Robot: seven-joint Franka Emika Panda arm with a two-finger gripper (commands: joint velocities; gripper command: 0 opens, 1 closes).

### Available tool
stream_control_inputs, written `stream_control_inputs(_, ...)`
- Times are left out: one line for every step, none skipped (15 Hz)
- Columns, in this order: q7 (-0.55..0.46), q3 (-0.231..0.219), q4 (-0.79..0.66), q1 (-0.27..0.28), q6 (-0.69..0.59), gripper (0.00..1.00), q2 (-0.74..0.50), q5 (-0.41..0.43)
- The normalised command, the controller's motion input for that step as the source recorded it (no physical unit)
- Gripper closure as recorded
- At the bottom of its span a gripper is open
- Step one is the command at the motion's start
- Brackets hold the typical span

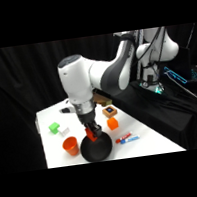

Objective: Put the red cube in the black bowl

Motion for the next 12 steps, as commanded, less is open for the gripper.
stream_control_inputs(0.05, 0.009, 0.08, 0.029, 0.22, 0.74, 0.15, -0.063)
stream_control_inputs(0.04, 0.013, 0.09, 0.027, 0.2, 0.74, 0.14, -0.055)
stream_control_inputs(0.04, 0.015, 0.1, 0.029, 0.18, 0.74, 0.14, -0.053)
stream_control_inputs(0.04, 0.014, 0.11, 0.032, 0.16, 0.74, 0.14, -0.053)
stream_control_inputs(0.03, 0.017, 0.12, 0.031, 0.14, 0.74, 0.14, -0.047)
stream_control_inputs(0.03, 0.016, 0.12, 0.03, 0.12, 0.74, 0.13, -0.051)
stream_control_inputs(0.02, 0.016, 0.13, 0.025, 0.1, 0.66, 0.12, -0.049)
stream_control_inputs(0.02, 0.008, 0.14, 0.023, 0.09, 0.24, 0.12, -0.056)
stream_control_inputs(0.01, 0.009, 0.15, 0.016, 0.08, 0.23, 0.11, -0.052)
stream_control_inputs(0.01, 0.009, 0.15, 0.01, 0.06, 0.16, 0.1, -0.045)
stream_control_inputs(0.02, 0.003, 0.15, 0.012, 0.05, 0.09, 0.09, -0.049)
stream_control_inputs(0.02, 0.002, 0.14, 0.011, 0.03, 0.0, 0.07, -0.049)
